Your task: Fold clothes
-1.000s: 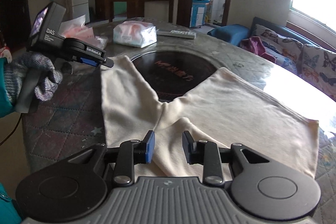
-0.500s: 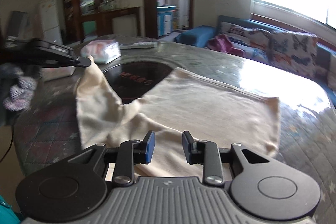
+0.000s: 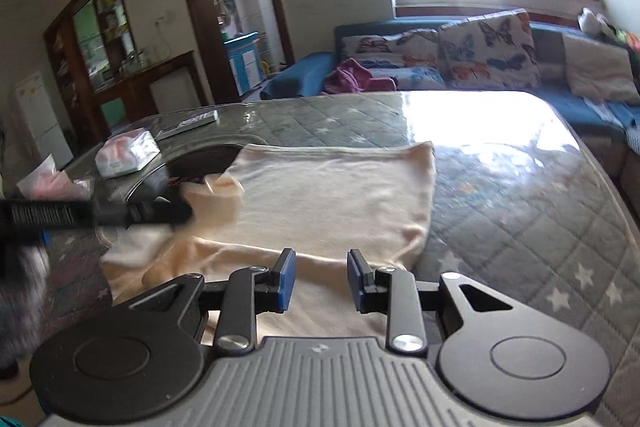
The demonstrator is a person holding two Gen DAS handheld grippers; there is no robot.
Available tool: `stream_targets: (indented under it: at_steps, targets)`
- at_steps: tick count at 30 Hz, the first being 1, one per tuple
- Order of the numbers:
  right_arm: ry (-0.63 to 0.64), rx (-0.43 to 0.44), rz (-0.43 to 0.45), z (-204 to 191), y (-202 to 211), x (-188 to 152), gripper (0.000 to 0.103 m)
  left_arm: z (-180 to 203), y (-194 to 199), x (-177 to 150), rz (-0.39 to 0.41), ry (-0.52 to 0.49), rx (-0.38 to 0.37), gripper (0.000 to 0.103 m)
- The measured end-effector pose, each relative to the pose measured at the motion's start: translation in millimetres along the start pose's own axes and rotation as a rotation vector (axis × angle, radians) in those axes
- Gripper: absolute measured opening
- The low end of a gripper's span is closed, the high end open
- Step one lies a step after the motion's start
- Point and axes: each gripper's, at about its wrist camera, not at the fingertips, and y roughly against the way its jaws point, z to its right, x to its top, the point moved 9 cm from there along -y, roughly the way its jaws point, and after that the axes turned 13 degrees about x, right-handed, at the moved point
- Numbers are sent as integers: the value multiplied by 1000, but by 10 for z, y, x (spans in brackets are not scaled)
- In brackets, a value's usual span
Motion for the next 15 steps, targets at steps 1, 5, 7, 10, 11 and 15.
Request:
stream_targets:
  at_steps: [1,5,7,10,11,15]
  targets:
    - [-16,4,-3,22,-5,-14,28,102,-41,-38,-13,-20,-20,7]
    - [-39,26,-17,22,-73,-81,28,195,-105,-211,-55,-65,-47,17]
    - [-43,44,-30,-22,-134,-109,28,125,-34,-255,-46,-75,-36,38]
    - [-47,68,-55,-91,-246,-152,28,-61,138,-223,12,-93,11,50]
    - [-46,71,-64,-112,-288,-168,28,-141,194,-209,27,-98,32,53]
    - [-50,81,-97,-177,-427,-240,28,-470,311,-254,42,-88,123,59]
